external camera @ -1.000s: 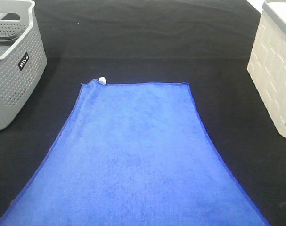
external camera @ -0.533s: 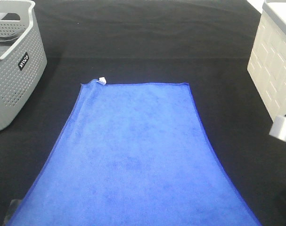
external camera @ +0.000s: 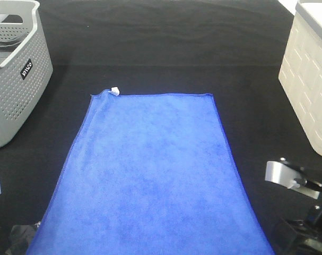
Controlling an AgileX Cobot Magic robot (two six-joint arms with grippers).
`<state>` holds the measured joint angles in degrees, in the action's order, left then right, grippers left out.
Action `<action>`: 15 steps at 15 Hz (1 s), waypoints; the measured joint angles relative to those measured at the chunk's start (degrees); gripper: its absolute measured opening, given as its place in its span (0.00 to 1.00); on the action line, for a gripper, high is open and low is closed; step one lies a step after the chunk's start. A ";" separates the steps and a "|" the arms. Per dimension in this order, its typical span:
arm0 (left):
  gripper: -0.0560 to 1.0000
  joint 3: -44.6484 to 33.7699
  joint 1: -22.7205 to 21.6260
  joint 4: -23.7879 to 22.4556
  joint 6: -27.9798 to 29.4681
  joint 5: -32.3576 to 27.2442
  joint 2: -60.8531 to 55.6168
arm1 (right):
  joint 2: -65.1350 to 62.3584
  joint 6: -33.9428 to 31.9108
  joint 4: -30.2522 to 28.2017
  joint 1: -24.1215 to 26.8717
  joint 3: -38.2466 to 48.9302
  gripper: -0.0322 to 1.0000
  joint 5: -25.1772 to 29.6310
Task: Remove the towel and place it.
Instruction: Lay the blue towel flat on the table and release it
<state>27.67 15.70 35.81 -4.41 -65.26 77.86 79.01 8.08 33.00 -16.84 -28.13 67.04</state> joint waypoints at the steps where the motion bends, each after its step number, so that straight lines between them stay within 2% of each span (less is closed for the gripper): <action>1: 0.05 0.06 0.00 0.00 -0.06 0.69 1.38 | 2.35 1.09 0.11 0.00 -0.06 0.06 -0.63; 6: 0.05 3.90 0.00 -2.01 -1.66 3.04 10.49 | 15.81 7.45 2.18 0.06 -0.17 0.06 -3.38; 11: 0.05 7.79 0.00 -2.81 -6.47 2.58 20.74 | 19.88 9.11 2.29 0.06 -0.23 0.06 -4.93; 15: 0.05 11.80 3.21 -4.01 -8.14 1.89 27.16 | 22.92 9.74 1.43 0.06 -0.23 0.06 -6.36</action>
<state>39.48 18.91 31.80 -12.55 -63.37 105.02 101.93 17.82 34.43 -16.79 -28.36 60.68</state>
